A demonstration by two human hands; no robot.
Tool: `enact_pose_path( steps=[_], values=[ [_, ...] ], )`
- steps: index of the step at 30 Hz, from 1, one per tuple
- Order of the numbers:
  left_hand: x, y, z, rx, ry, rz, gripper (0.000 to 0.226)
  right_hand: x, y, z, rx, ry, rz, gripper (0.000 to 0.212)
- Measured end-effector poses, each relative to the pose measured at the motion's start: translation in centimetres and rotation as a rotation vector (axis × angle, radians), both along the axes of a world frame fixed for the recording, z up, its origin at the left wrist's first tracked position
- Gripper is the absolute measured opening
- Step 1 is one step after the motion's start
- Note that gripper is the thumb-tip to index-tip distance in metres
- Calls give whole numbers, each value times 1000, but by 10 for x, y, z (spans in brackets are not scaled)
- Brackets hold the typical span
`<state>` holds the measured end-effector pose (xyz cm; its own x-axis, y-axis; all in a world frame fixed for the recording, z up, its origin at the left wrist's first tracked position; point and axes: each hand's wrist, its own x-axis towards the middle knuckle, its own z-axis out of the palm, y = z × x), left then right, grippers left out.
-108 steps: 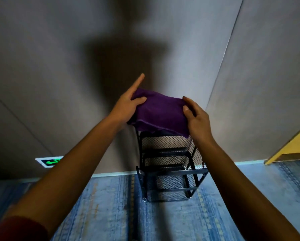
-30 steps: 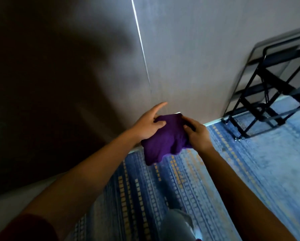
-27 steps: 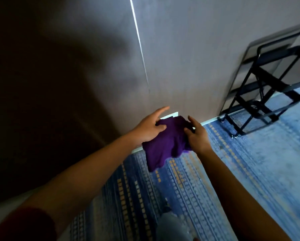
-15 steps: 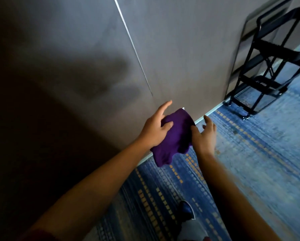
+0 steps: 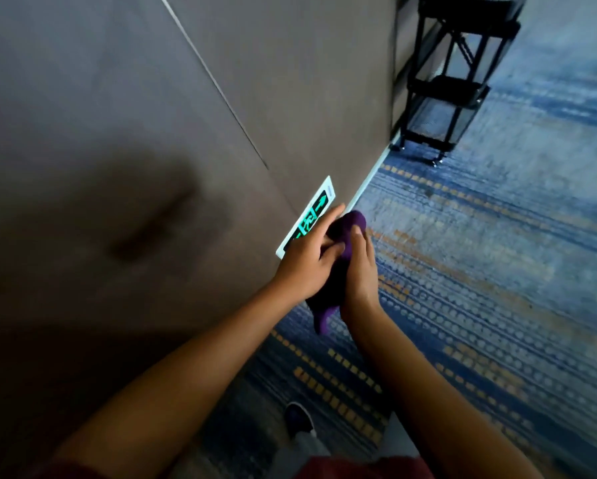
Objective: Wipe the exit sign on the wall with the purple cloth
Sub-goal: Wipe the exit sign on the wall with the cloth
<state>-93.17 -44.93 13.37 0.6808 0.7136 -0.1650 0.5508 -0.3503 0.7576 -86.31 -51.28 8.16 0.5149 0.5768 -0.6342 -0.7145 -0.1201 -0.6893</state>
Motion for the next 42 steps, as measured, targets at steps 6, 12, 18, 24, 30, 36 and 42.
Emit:
enact_pose_path(
  steps=[6, 12, 18, 24, 30, 36, 42],
  values=[
    [-51, 19, -12, -250, -18, -86, 58, -59, 9, -22, -96, -140, -173, 64],
    [-39, 38, -45, -481, -64, -90, 56, -45, 23, -69, -128, -260, -276, 45],
    [15, 88, -98, -373, -68, -179, 50, 14, 75, -124, -130, -343, -313, 44],
    [53, 173, -194, -277, -9, -72, 55, 94, 126, -218, -55, -98, -445, 45],
    [63, 237, -280, 139, 62, -46, 60, 113, 172, -293, 119, 5, -497, 37],
    [59, 250, -348, 645, 371, -206, 59, 102, 163, -369, 166, 35, -398, 41],
    [44, 288, -392, 962, 516, -307, 61, 100, 184, -425, 245, -35, -248, 40]
  ],
)
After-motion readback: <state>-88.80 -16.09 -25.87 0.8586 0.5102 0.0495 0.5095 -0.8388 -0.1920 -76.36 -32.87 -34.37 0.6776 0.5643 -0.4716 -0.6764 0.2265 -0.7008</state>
